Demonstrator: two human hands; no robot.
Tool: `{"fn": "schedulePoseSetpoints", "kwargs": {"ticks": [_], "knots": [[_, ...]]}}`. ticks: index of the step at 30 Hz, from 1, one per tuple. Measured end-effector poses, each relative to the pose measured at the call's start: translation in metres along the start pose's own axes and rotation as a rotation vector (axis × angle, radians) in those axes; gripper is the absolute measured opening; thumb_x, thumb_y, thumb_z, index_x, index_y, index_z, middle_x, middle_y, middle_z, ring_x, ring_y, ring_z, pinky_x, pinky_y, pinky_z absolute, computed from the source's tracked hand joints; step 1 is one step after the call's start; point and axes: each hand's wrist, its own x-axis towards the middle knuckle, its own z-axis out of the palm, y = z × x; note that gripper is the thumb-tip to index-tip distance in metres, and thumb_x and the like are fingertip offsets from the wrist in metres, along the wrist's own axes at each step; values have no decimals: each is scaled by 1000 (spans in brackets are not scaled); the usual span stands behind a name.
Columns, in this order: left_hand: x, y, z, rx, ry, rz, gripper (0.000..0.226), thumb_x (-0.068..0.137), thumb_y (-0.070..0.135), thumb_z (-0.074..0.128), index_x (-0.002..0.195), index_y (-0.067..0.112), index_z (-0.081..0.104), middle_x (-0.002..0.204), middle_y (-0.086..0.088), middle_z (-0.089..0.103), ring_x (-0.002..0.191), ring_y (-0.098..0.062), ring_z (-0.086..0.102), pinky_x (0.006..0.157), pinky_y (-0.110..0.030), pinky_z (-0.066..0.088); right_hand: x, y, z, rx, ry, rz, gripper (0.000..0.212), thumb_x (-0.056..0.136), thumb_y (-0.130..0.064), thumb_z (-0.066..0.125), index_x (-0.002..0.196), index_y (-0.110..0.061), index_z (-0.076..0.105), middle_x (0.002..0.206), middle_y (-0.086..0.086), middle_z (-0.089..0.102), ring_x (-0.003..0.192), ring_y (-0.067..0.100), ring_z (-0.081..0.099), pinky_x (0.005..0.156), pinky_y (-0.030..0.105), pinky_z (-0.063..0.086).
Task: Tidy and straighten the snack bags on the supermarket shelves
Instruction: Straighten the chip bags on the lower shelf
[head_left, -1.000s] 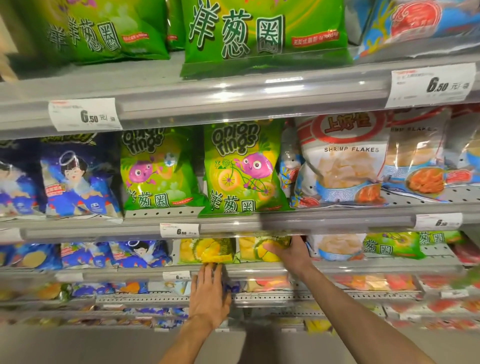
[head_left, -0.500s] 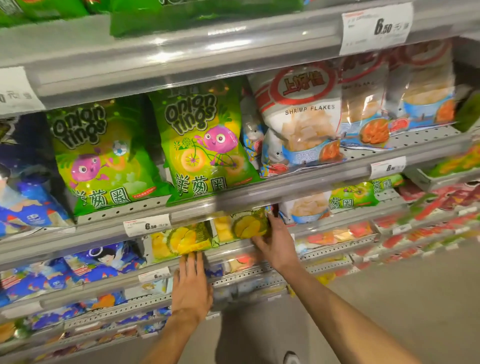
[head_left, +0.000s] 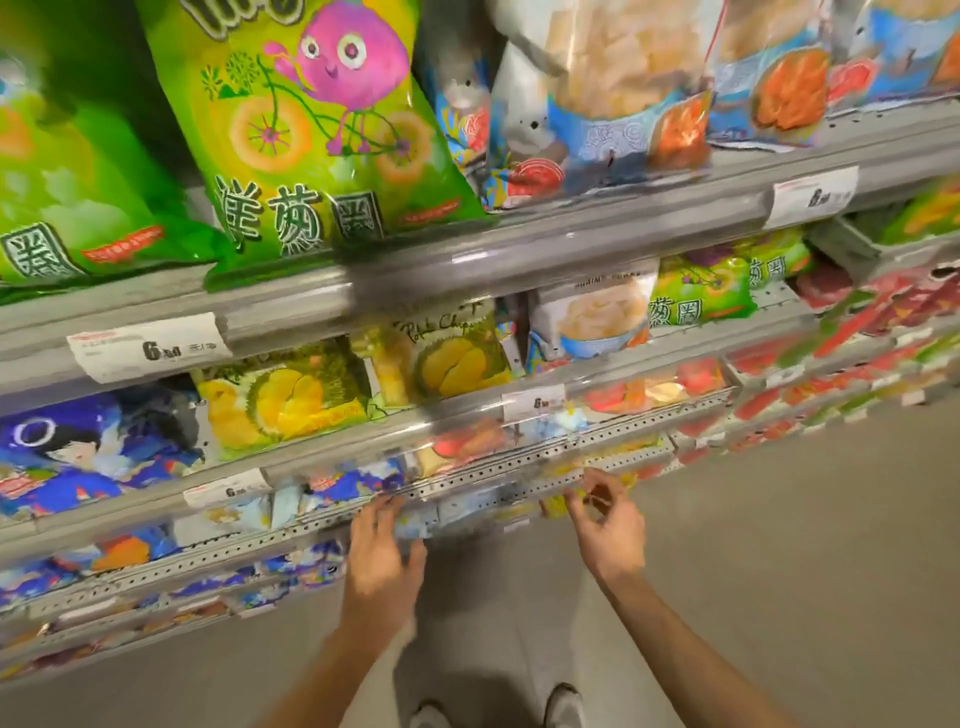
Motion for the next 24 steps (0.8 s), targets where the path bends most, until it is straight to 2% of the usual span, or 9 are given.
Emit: {"fn": "schedulePoseSetpoints", "kwargs": {"ticks": [3,8,10,12,14,16,18,20,24], "knots": [[19,2,22,-127,-10,-131,58,84,31,55,132,-1,55,131,-21,57,125,-40,53,109,-41,34,31,22,6,16,-21,22,32,87,-17,79,114,-6,64,100,12,66,101,32,65,87,35,49],[61,-2,67,-109,19,35,58,90,11,69,142,6,44,134,-2,50,123,-20,48,108,-29,33,93,35,29,63,-16,-57,42,82,-19,84,117,-6,65,98,-5,64,100,15,62,82,22,43],[84,-6,84,-134,98,54,49,88,18,72,130,8,47,121,-3,52,110,-18,49,99,-30,37,120,32,40,88,-40,-169,38,77,-20,89,107,-15,65,88,-11,70,87,9,65,76,20,49],[106,-8,99,-199,172,-27,36,86,20,76,109,8,51,104,-10,54,95,-22,51,89,-36,43,148,32,52,28,-108,-227,46,73,-36,91,102,-13,63,86,8,68,82,26,64,74,42,53],[124,-7,107,-325,192,-106,30,85,26,79,85,12,51,78,-1,62,71,-15,57,71,-29,50,175,35,61,-123,-165,-253,62,69,-56,88,96,-4,68,84,15,69,77,31,64,72,48,53],[139,-7,113,-512,164,-148,31,82,31,79,72,23,51,49,11,59,44,-4,51,49,-22,43,191,36,69,-207,-235,-237,83,63,-72,81,94,5,72,84,16,74,77,28,69,74,50,57],[157,-17,117,-602,105,-275,40,78,38,80,54,20,54,40,9,52,34,-8,42,41,-18,34,199,37,73,-179,-288,-235,85,59,-73,80,103,-1,75,97,15,78,92,29,74,82,50,59],[169,-28,119,-636,29,-413,49,76,44,82,47,18,53,46,-4,48,39,-15,38,45,-21,33,205,38,74,-143,-315,-232,86,53,-74,82,107,-8,77,103,14,78,100,28,73,88,49,58],[173,-34,118,-683,-42,-391,46,60,53,87,64,17,58,62,-9,50,59,-17,39,57,-30,34,207,35,75,-179,-375,-160,105,46,-74,85,114,5,71,117,21,70,111,34,68,92,54,56]]}}
